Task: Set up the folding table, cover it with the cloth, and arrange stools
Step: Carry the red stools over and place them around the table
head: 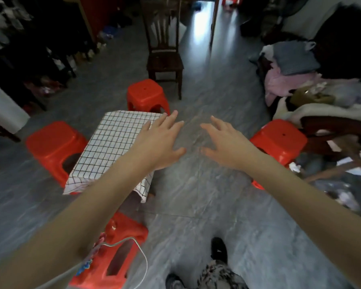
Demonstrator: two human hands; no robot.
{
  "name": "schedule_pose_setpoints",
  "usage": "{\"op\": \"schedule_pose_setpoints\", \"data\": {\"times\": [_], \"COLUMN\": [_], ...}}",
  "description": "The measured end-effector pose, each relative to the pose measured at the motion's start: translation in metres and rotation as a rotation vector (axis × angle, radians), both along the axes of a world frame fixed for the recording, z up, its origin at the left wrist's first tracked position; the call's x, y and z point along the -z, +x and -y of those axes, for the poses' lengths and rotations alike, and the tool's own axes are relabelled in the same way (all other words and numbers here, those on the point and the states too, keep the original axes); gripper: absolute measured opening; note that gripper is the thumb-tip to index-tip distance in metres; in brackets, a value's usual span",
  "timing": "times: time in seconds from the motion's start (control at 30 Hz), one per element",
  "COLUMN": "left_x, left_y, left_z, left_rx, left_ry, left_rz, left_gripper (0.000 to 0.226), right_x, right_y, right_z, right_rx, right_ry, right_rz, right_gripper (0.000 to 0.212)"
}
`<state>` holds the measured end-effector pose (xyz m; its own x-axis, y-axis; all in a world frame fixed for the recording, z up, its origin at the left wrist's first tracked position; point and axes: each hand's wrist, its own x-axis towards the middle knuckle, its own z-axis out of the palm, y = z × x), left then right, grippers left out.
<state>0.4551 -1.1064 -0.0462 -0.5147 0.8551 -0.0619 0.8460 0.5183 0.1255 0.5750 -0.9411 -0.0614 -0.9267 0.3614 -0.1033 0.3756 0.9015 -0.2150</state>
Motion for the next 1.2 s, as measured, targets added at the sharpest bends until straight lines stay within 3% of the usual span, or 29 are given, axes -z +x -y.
{"op": "schedule_pose_setpoints", "data": {"times": [0.23, 0.57, 0.93, 1.2], "left_x": [0.019, 0.021, 0.04, 0.049], "left_y": [0.048, 0.133, 0.241, 0.272], "left_z": [-0.078, -0.239, -0.393, -0.467], "left_rx": [0.233, 0.455, 0.626, 0.689], "left_ry": [-0.097, -0.075, -0.092, -0.171], "left_rz": [0.004, -0.032, -0.055, -0.076], "left_gripper": [0.076, 0.076, 0.075, 0.075], "right_x": [0.016, 0.019, 0.016, 0.023], "right_y": [0.085, 0.219, 0.343, 0.38], "right_z": [-0.059, -0.178, -0.303, -0.356], "right_rx": [0.23, 0.526, 0.692, 0.751], "right_ry": [-0.023, -0.039, -0.148, -0.212], "right_rz": [0.002, -0.036, -0.081, -0.089], "right_gripper": [0.073, 0.074, 0.072, 0.07]}}
